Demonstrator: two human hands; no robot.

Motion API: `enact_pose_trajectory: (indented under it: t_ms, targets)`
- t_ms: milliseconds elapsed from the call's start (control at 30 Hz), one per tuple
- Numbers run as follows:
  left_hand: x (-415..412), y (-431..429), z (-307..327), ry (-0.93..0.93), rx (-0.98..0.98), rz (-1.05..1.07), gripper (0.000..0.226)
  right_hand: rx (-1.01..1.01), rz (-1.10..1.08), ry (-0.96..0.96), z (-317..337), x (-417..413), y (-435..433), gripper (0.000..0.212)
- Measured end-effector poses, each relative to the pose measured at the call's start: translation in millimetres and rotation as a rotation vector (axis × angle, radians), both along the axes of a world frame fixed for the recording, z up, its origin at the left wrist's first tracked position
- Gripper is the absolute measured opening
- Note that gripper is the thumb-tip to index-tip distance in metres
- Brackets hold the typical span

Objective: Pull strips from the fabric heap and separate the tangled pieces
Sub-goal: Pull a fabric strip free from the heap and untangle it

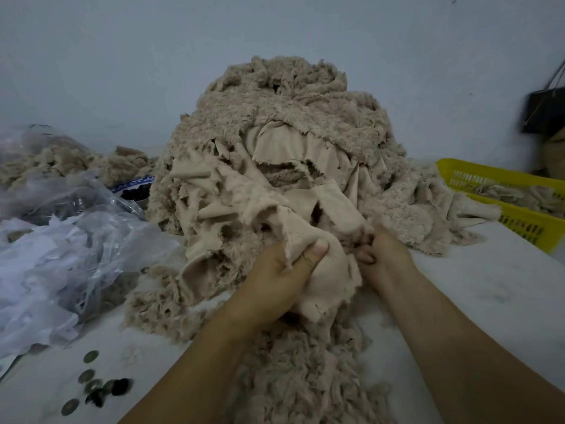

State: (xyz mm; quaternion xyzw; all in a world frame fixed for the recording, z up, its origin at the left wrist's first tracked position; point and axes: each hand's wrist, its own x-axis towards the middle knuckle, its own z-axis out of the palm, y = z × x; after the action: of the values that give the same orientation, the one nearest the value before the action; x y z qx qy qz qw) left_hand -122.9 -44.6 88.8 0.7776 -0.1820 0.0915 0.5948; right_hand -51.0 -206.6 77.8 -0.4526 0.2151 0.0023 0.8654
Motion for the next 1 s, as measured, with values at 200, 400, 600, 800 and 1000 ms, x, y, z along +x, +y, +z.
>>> enact_pose_trajectory:
  t_ms: [200,400,600,800,1000]
  targets:
    - [14.8,5.2,-16.2,0.142,-0.15,0.137,0.016,-0.275,0.285,-0.106,-4.7,-17.6,28.6,0.06]
    - [14.2,3.8,-16.7,0.24,-0.34,0.052,0.021,-0.492,0.384,-0.338,-2.7,-31.1,41.7,0.041]
    - [23.8,16.8,-8.2,0.423,-0.85,0.098,0.022,-0.753,0.432,-0.447,-7.7,-34.5,42.0,0.032]
    - [33.3,36.6,-6.2,0.596,-1.179,0.228,0.025,-0.825,0.601,-0.606,-12.6,-38.5,44.6,0.053]
    - [35.8,43.1,-7.9,0.613,-1.222,0.051,0.032,-0.704,0.527,-0.537,-14.9,-33.6,37.2,0.034]
